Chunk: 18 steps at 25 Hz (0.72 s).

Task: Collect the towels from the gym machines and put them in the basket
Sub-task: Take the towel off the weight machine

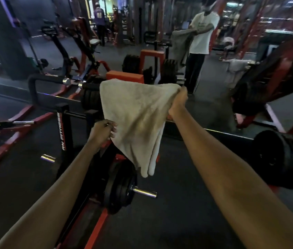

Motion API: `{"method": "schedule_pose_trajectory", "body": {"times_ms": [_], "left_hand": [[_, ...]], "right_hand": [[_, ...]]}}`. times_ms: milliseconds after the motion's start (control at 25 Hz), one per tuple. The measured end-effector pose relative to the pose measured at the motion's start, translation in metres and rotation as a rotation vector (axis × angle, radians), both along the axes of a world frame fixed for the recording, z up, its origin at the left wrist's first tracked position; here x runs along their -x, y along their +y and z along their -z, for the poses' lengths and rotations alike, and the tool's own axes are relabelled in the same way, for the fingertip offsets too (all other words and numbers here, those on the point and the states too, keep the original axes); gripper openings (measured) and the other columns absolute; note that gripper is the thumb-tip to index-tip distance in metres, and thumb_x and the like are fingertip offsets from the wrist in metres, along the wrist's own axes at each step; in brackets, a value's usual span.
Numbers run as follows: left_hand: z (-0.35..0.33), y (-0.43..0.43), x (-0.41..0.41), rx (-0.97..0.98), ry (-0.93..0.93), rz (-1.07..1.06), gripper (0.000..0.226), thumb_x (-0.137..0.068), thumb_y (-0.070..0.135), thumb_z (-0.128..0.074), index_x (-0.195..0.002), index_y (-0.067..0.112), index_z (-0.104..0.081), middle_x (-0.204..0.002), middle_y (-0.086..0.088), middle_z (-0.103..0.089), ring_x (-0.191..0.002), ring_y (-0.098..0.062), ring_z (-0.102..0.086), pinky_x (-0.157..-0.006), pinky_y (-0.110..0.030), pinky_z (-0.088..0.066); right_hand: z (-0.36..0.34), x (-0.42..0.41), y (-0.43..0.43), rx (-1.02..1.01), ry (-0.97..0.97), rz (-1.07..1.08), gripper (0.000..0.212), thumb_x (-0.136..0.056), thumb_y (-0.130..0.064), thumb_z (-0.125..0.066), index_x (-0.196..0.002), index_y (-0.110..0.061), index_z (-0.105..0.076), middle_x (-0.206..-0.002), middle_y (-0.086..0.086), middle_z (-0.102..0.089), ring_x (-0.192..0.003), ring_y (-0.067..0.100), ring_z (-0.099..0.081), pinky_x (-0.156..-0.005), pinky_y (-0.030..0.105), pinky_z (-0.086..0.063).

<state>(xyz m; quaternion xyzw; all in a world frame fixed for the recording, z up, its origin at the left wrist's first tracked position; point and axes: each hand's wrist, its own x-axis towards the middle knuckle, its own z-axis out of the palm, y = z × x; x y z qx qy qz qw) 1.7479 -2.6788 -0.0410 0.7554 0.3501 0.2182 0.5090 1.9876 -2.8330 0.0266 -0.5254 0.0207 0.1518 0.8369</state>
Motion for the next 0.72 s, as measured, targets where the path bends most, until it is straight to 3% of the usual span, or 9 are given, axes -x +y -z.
{"method": "schedule_pose_trajectory", "body": {"times_ms": [80,200,320,480,600,720], "left_hand": [[-0.003,-0.018,-0.022,0.003,-0.019,0.05,0.025,-0.094,0.007,-0.043,-0.094,0.011,-0.067,-0.077,-0.006,-0.067,-0.052,-0.012,-0.058,-0.051,-0.024,-0.041],[-0.002,-0.05,-0.061,0.008,-0.084,0.097,0.023,-0.091,0.009,-0.045,-0.087,0.014,-0.067,-0.078,-0.01,-0.066,-0.05,-0.013,-0.058,-0.048,-0.022,-0.044],[-0.003,-0.093,-0.095,-0.011,-0.138,0.177,0.022,-0.092,0.011,-0.043,-0.091,0.01,-0.066,-0.077,-0.01,-0.066,-0.056,-0.017,-0.057,-0.052,-0.029,-0.046],[-0.005,-0.154,-0.135,-0.027,-0.218,0.293,0.022,-0.095,0.012,-0.044,-0.092,0.011,-0.066,-0.071,-0.006,-0.063,-0.054,-0.012,-0.057,-0.05,-0.022,-0.047],[-0.006,-0.191,-0.166,0.011,-0.229,0.396,0.023,-0.092,0.015,-0.046,-0.081,0.021,-0.066,-0.07,-0.004,-0.063,-0.05,-0.011,-0.055,-0.045,-0.021,-0.042],[-0.003,-0.233,-0.189,0.049,-0.204,0.5,0.024,-0.09,0.013,-0.047,-0.078,0.023,-0.064,-0.068,-0.003,-0.062,-0.05,-0.012,-0.054,-0.044,-0.023,-0.039]], "right_hand": [[0.007,-0.02,-0.047,0.136,0.036,-0.067,0.054,-0.093,-0.049,-0.041,-0.118,-0.009,-0.069,-0.119,0.019,-0.07,-0.108,0.038,-0.066,-0.096,0.049,-0.054],[0.017,-0.024,-0.119,0.609,0.011,-0.399,0.065,-0.086,-0.073,-0.049,-0.103,-0.015,-0.074,-0.118,0.017,-0.071,-0.11,0.035,-0.065,-0.103,0.046,-0.049],[0.022,-0.012,-0.171,0.878,0.055,-0.685,0.089,-0.054,-0.084,-0.073,-0.109,-0.014,-0.076,-0.117,0.012,-0.073,-0.111,0.03,-0.069,-0.103,0.045,-0.051],[0.013,0.008,-0.236,0.982,0.142,-0.867,0.082,-0.062,-0.067,-0.081,-0.121,-0.01,-0.071,-0.117,0.012,-0.074,-0.11,0.026,-0.07,-0.092,0.038,-0.057],[0.021,0.012,-0.288,0.987,0.203,-0.847,0.083,-0.06,-0.051,-0.09,-0.125,-0.005,-0.068,-0.125,0.015,-0.07,-0.121,0.027,-0.064,-0.108,0.044,-0.048],[0.04,0.015,-0.342,0.923,0.285,-0.73,0.071,-0.066,-0.044,-0.088,-0.12,-0.003,-0.069,-0.124,0.016,-0.069,-0.119,0.027,-0.064,-0.108,0.046,-0.047]]}}
